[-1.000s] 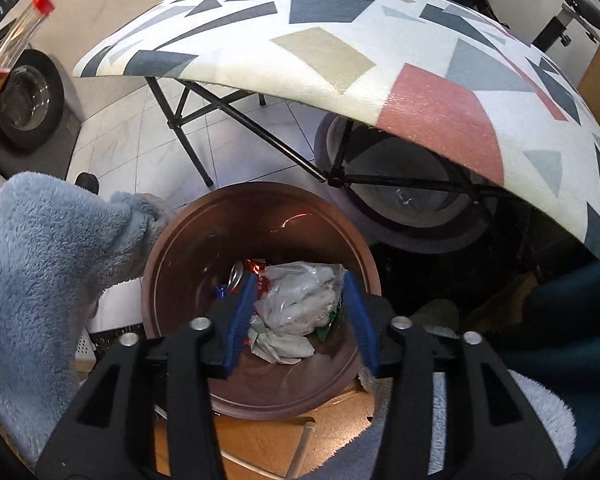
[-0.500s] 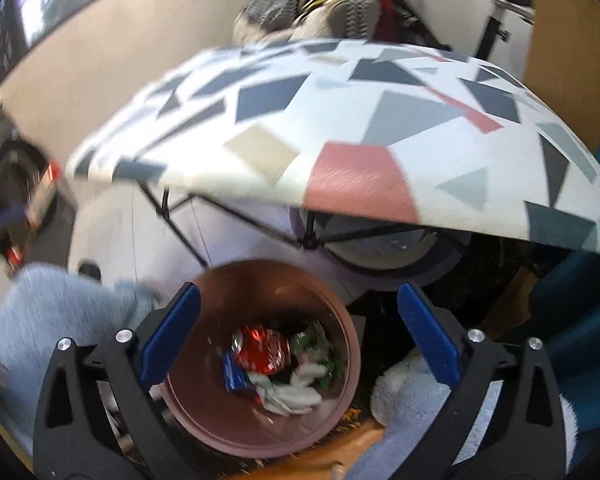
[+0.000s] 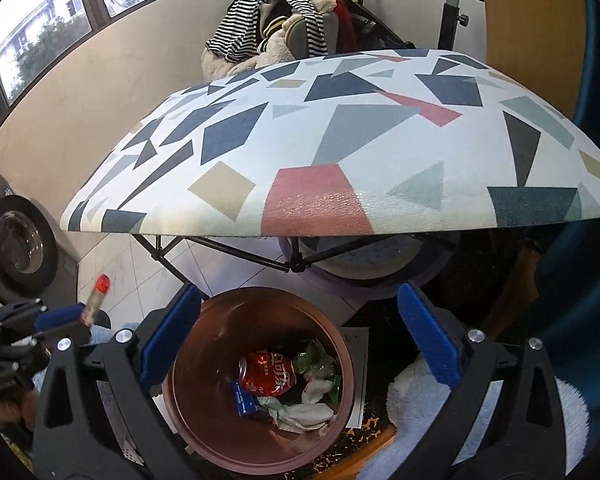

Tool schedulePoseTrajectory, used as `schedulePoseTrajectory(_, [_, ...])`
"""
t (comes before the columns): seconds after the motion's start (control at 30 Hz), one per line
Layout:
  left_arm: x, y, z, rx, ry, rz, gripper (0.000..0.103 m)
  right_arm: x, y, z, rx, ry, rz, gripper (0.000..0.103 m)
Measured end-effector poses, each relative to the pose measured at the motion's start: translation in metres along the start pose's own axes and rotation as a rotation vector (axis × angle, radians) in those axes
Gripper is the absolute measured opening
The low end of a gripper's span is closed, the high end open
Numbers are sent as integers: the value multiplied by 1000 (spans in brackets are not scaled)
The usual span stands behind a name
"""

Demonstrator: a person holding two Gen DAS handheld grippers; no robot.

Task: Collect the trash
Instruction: 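Lower the red lighter into the brown bin and open the left tool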

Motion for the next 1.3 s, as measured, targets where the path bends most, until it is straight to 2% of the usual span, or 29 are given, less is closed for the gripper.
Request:
schedulePoseTrajectory(0.57, [30,36,-13,-96,124,-71,22,-2,10,4,-8,-10,-5,97])
schedulePoseTrajectory(0.7, [35,48,-15,-120,153,-69,24,-2,9,3,-5,-12,-8,97])
schedulePoseTrajectory(0.73, [34,49,-14,-122,156,-51,27,-3,9,3,-6,-12,-8,97])
schedulePoseTrajectory(0.8, [31,45,-13,-106,147,-34,51,-2,9,3,-2,-9,-9,97])
schedulePoseTrajectory(0.9, [21,33,-6,-56,109,5,64,0,9,3,1,-1,-11,97])
schedulePoseTrajectory(1.1, [-14,-3,13,38,7,113,83,-3,10,5,-2,-11,-14,97])
schedulePoseTrajectory(1.3, [-32,-46,38,139,-36,175,93,-9,5,13,9,-62,-30,97])
Point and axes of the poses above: each gripper's, at about its wrist camera, not at the fingertips, and y roughly the way its jaws point, x to its right, z to its top, the point moved 3 cm from there along y, roughly the way its jaws point, and after that the axes turned 3 degrees about -x, right-handed, at the moved point
